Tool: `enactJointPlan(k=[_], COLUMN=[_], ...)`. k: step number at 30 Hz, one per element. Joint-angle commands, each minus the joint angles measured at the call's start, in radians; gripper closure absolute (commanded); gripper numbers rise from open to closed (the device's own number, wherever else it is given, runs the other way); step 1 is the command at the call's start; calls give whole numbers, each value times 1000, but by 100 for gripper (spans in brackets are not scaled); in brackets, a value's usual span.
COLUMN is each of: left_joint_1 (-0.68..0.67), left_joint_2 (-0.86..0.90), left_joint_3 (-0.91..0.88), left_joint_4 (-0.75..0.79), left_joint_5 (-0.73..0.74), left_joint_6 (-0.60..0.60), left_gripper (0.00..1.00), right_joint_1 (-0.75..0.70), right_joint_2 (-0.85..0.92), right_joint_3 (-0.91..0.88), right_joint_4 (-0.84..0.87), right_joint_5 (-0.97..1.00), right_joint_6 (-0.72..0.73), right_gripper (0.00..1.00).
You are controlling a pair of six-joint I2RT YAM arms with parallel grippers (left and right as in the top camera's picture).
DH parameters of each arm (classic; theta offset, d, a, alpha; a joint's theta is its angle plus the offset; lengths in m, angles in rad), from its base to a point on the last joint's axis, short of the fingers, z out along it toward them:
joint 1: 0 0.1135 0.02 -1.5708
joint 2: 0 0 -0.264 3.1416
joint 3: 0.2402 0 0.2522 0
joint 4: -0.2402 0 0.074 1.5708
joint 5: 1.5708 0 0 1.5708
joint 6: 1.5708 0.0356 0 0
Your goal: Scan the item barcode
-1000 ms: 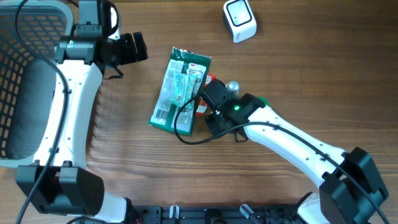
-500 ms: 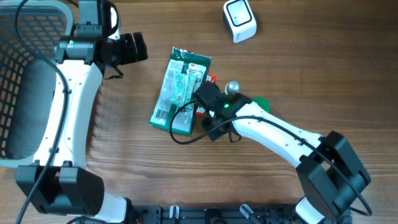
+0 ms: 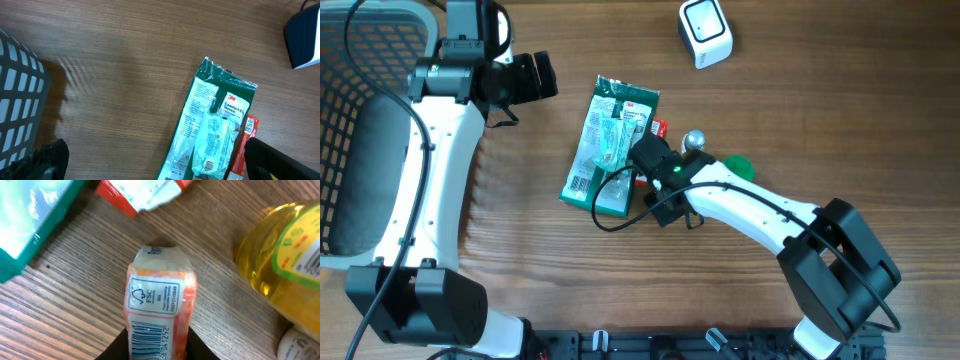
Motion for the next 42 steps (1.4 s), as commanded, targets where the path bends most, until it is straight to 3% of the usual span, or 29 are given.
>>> enactJointPlan(k=[1,4,16,34,37,41,42], left_joint_1=[5,5,5,5,5,5,5], left_joint_2=[6,6,6,6,6,6,6], left_joint_3=[1,1,1,1,1,1,1], left_joint_4=[2,2,2,2,2,2,2], left_joint_5=[8,8,8,8,8,8,8], left_joint_6=[11,11,11,11,11,11,11], left_gripper=[0,0,0,0,0,0,0], right_joint_1=[3,5,7,109,109,109,109], right_joint_2=[18,18,13,-21,-21,-29,-35], right_joint_3=[16,16,22,31,31,46,60], right_joint_4=[45,77,22,6,8,7,-2], right_joint_5=[-114,-150,-57,95,94,95,95], right_joint_6=[68,136,159,128,128,97,97], right_gripper=[74,74,72,71,64,41,39])
